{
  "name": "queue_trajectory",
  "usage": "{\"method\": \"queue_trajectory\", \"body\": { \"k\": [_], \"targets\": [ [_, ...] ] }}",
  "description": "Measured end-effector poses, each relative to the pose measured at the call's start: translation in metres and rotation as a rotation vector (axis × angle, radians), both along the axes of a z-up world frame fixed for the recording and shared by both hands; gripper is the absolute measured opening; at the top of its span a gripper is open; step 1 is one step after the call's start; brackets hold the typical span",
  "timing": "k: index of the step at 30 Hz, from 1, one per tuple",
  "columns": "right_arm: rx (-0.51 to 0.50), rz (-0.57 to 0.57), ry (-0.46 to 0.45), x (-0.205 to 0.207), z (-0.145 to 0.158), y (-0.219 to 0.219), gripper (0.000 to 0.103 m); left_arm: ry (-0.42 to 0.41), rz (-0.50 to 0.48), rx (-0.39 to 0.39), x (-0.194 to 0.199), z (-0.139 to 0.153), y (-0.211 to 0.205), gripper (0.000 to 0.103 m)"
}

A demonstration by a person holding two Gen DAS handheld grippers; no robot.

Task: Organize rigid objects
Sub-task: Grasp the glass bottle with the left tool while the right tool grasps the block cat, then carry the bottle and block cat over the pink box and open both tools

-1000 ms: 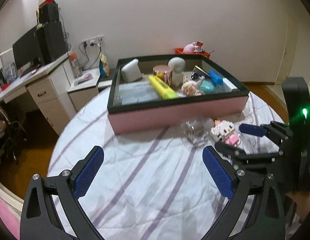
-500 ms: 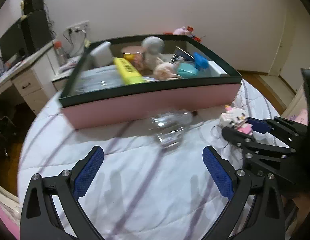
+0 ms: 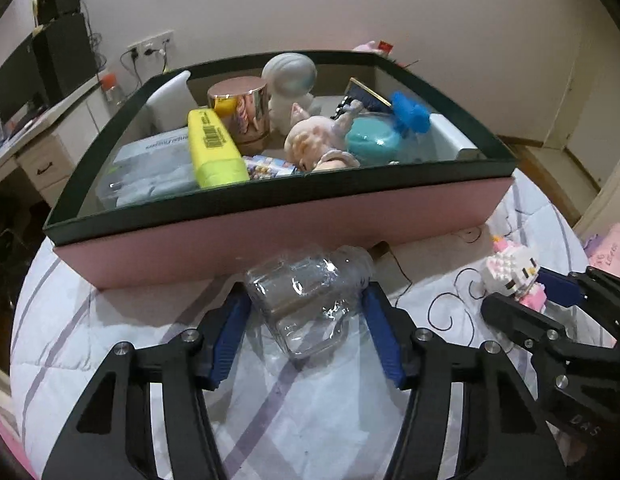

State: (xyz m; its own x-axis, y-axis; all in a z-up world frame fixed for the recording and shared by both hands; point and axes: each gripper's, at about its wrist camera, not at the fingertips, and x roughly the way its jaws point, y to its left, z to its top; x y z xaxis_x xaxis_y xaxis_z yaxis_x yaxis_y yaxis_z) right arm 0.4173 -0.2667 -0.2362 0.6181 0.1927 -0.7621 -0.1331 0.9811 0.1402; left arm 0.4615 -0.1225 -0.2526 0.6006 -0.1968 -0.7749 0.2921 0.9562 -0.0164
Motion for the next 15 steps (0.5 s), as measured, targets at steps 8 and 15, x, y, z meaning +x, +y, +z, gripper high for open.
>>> {"method": "queue_trajectory", "body": {
  "k": [8,15],
  "targets": [
    [0.001,0.002,-0.033,-0.009,0.009,0.003,0.045,-0.056,-0.023,-0.014,-0.020,0.016,0.011,0.059],
    [-0.005,0.034,-0.117,-0.019,0.040,0.022,0.045,-0.164,-0.024,-0.058,-0.040,0.061,0.031,0.059]
  ]
}}
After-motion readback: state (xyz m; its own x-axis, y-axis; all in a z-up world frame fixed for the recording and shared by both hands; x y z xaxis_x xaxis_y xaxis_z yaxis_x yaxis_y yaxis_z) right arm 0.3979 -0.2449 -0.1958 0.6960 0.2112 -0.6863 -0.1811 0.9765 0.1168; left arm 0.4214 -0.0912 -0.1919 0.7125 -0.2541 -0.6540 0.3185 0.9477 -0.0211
